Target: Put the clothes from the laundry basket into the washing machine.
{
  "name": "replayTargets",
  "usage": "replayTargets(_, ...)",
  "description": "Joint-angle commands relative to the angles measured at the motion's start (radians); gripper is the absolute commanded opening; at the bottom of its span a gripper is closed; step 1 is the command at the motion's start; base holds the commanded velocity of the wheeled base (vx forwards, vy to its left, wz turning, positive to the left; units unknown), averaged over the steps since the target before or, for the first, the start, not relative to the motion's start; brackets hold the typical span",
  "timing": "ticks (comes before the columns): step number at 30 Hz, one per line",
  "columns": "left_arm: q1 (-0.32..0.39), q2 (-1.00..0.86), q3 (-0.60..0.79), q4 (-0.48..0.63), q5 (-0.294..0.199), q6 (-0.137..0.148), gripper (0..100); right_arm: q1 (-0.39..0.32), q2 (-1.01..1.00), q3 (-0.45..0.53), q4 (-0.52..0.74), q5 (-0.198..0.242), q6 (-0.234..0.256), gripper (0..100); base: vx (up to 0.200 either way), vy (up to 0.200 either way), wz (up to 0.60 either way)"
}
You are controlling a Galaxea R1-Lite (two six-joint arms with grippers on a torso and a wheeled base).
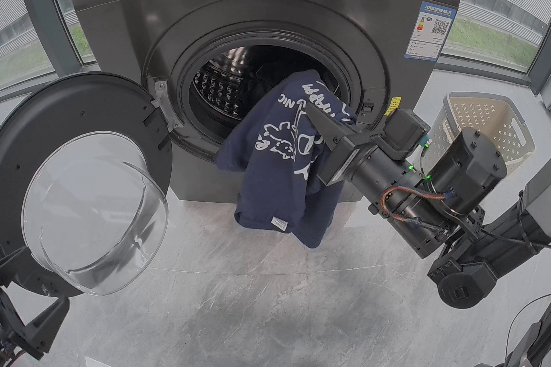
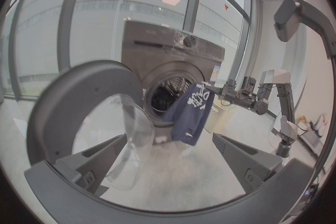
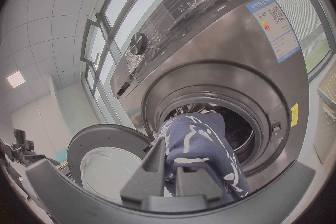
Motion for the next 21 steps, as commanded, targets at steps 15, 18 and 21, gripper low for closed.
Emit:
replayTargets(15, -0.333, 0.884, -0.063, -0.37, -0.093, -0.026, 100, 0.02, -0.015, -0.076, 0.074, -0.069, -0.071, 0, 0.0, 0.0, 0.0)
replayTargets(18, -0.359, 0.967, -0.083, -0.426, -0.08, -0.026, 100, 0.033, -0.016, -0.057, 0.073, -0.071, -0.071, 0, 0.0, 0.0, 0.0)
replayTargets(21, -0.366, 1.014, -0.094, -0.45, -0.07, -0.024, 100, 0.036, -0.016, -0.047, 0.07, -0.069, -0.072, 0, 0.0, 0.0, 0.0)
